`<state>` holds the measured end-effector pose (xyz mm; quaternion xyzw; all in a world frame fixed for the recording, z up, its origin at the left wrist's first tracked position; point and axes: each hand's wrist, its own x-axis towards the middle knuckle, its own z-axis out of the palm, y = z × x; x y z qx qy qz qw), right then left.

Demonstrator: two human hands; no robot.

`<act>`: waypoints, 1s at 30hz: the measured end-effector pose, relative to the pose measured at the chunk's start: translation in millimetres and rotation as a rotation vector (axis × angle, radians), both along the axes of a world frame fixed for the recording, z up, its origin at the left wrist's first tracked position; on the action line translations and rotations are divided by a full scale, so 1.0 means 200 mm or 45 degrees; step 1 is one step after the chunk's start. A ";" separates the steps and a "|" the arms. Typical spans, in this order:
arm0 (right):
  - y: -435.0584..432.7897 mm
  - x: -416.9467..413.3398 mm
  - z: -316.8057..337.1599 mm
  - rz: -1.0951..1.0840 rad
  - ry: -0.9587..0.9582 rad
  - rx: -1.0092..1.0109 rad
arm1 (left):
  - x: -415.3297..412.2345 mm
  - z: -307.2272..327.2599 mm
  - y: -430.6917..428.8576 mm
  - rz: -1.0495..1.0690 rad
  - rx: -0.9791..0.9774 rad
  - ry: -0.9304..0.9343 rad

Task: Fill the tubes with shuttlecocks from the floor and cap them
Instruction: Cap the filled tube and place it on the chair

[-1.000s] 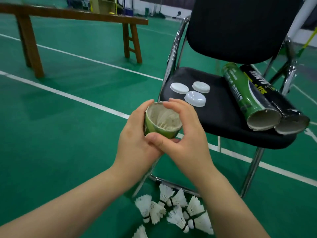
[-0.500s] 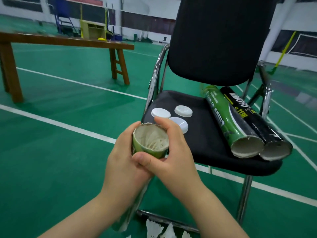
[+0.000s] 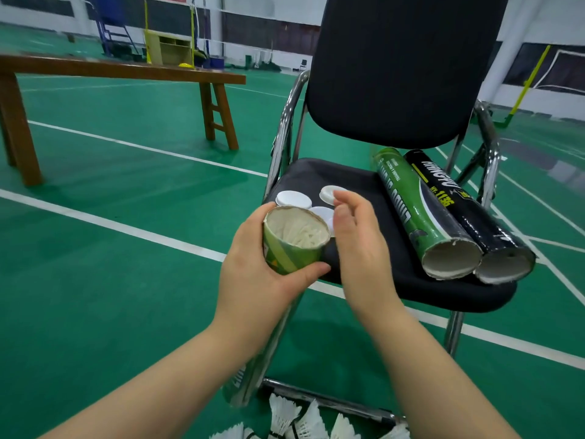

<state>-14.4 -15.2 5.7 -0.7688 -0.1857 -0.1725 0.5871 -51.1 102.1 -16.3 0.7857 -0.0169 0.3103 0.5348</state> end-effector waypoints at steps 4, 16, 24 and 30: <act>-0.06 0.20 -0.02 -0.308 0.094 -0.302 | 0.02 -0.02 0.00 0.010 0.017 -0.008; 0.06 0.42 0.01 -0.358 0.369 -1.032 | 0.15 -0.04 -0.04 0.050 -0.006 0.041; -0.01 0.30 0.15 -0.320 0.037 -0.089 | 0.11 -0.05 -0.04 0.078 0.000 0.041; -0.01 -0.05 0.13 0.027 -0.051 0.190 | -0.03 -0.05 -0.08 0.021 0.003 0.116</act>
